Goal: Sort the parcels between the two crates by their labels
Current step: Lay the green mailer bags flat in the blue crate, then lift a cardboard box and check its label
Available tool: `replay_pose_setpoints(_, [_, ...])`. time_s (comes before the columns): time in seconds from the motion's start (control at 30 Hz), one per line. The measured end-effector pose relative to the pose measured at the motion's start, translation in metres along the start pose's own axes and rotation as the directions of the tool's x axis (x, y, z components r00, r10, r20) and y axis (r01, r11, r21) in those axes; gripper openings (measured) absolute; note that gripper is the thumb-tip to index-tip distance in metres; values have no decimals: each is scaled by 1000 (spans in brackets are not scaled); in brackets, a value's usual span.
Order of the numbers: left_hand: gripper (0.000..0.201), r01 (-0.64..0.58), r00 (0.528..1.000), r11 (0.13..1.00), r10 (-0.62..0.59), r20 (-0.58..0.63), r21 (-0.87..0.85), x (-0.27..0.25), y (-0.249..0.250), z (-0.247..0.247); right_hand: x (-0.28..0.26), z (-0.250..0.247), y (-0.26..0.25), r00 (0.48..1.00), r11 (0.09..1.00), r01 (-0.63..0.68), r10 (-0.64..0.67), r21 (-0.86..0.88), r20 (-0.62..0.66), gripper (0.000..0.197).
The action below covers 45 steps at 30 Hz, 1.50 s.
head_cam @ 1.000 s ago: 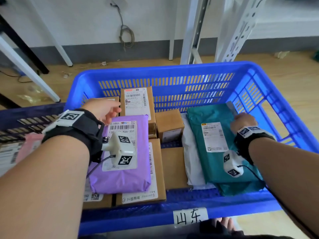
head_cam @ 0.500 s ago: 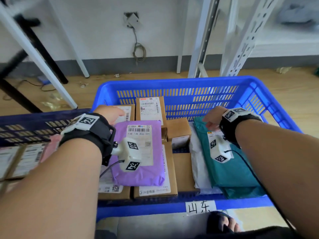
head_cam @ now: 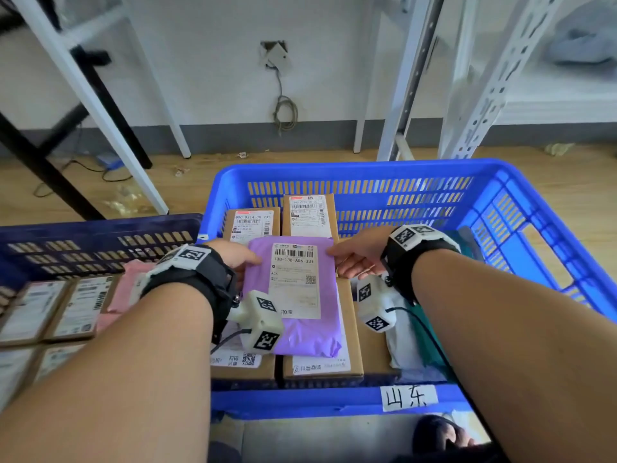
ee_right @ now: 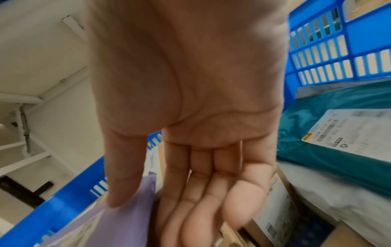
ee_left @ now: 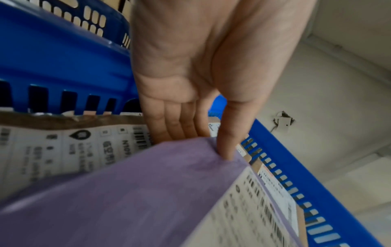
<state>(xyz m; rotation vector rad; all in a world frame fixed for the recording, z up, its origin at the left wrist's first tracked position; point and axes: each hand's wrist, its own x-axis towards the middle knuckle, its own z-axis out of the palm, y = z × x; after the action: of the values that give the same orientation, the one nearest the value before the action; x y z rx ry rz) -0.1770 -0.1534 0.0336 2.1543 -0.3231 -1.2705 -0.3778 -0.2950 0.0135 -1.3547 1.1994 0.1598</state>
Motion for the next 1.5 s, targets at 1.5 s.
replay_pose_setpoints(1.5, [35, -225, 901, 972, 235, 364, -70, -4, 69, 127, -21, -170, 147, 656, 850, -272, -180, -452, -733, 44])
